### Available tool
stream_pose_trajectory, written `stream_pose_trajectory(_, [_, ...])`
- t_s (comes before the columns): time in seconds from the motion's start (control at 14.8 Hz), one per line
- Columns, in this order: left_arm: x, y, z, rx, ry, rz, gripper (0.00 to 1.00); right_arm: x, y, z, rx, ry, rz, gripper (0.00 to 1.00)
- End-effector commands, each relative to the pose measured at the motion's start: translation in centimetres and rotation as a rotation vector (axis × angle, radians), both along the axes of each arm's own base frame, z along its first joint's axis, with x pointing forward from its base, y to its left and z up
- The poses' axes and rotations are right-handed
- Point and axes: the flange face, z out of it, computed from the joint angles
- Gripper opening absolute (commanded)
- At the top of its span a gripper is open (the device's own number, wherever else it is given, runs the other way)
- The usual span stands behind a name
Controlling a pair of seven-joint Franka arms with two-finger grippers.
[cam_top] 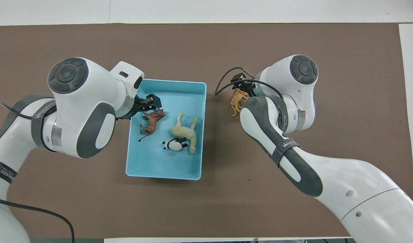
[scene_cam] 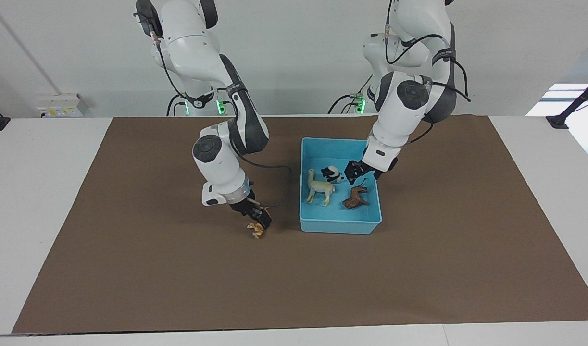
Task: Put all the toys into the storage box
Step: 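Release the black-and-white panda toy into the box and withdraw the left gripper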
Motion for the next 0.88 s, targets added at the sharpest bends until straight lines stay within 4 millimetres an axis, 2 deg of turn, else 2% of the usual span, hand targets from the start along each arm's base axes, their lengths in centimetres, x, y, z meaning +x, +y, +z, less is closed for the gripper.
stream_pose_trajectory(0.0, [0.0,4.6,6.2,0.015,-0.055,0.032,1.00,-0.3,0.7,-1.4,0.007,-0.009,-0.011,1.00])
stream_pose_trajectory(0.07, [0.5,6.5,7.8,0.028,-0.059,0.019,1.00,-0.7,1.8,-1.5,0.007,-0.008,0.006,1.00])
stream_pose_trajectory(0.2, [1.2,9.3,11.0,0.051,-0.028,-0.070,1.00,-0.9,1.9,-2.0,0.005,-0.004,0.008,1.00])
stream_pose_trajectory(0.27, [1.0,11.3,12.2,0.057,0.000,-0.121,1.00,-1.1,1.9,-2.4,0.003,-0.012,0.005,0.99])
stream_pose_trajectory(0.34, [0.8,13.8,12.7,0.059,0.024,-0.171,1.00,-1.3,1.8,-3.0,0.001,-0.021,0.000,0.94])
stream_pose_trajectory(0.41, [-0.4,15.4,13.8,0.057,0.040,-0.264,1.00,-1.5,1.7,-3.2,-0.001,-0.024,0.001,0.77])
stream_pose_trajectory(0.47, [-1.1,16.2,14.3,0.061,0.053,-0.315,1.00,-1.5,1.7,-3.2,-0.001,-0.025,0.007,0.57])
stream_pose_trajectory(0.54, [-1.3,17.4,14.5,0.068,0.061,-0.314,1.00,-1.5,1.6,-3.3,-0.003,-0.024,0.016,0.30])
stream_pose_trajectory(0.61, [-1.4,17.5,14.5,0.071,0.064,-0.317,1.00,-1.6,1.6,-3.4,-0.004,-0.026,0.028,0.07])
stream_pose_trajectory(0.68, [-1.9,18.3,15.2,0.075,0.061,-0.307,1.00,-1.6,1.5,-3.3,-0.005,-0.027,0.040,0.00])
stream_pose_trajectory(0.74, [-1.8,20.4,15.2,0.072,0.080,-0.274,1.00,-1.5,1.3,-3.3,-0.008,-0.023,0.051,0.00])
stream_pose_trajectory(0.81, [-1.8,20.1,15.1,0.076,0.091,-0.282,1.00,-1.1,1.0,-2.8,-0.005,-0.021,0.047,0.00])
